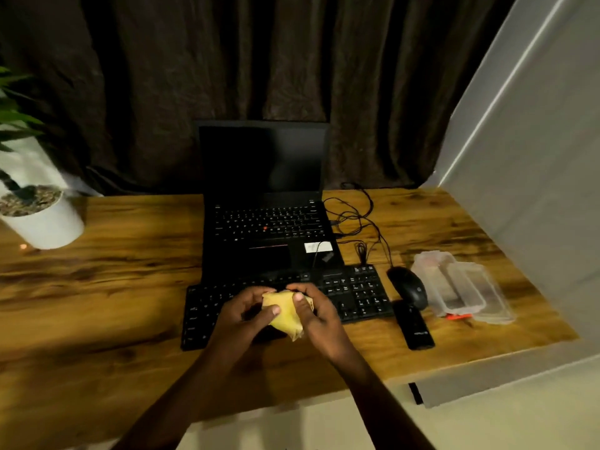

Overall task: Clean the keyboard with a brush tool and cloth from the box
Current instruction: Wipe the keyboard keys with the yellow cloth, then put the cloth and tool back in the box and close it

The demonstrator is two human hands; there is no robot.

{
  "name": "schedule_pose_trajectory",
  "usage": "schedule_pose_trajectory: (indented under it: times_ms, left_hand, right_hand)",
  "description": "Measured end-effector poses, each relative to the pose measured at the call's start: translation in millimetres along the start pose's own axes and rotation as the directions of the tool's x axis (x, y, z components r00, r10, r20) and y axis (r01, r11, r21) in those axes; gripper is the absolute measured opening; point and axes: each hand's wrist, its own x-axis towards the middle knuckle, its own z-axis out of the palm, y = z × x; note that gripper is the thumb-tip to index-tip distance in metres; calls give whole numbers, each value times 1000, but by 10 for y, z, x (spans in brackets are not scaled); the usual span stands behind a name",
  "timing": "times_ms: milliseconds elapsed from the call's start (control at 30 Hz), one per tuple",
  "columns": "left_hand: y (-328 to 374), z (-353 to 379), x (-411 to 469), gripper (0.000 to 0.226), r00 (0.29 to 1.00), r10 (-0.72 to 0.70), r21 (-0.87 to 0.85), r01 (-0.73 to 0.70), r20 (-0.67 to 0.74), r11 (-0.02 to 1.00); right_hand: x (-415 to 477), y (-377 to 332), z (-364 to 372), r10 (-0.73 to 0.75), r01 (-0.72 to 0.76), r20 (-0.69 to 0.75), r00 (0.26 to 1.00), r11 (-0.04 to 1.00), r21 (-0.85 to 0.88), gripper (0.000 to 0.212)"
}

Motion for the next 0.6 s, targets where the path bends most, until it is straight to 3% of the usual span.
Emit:
schedule_pose_trajectory:
  times_ms: [233,333,467,600]
  left_hand:
    - [197,584,209,34,990,42,-13,-41,131,999]
    - [267,873,296,28,986,71,56,-81,153,995]
    - [349,1245,400,15,979,62,62,-75,192,995]
    - [453,1664,497,31,965,13,12,-17,261,1000]
  right_hand:
    - [-81,-21,-680,-40,38,57,998,999,30,42]
    - [-123,58,-983,-36,36,-2,999,999,7,47]
    - [-147,161,-1338,-12,15,-76,997,999,35,36]
    - [-171,223,-1738,55,-37,-106,993,986,161,28]
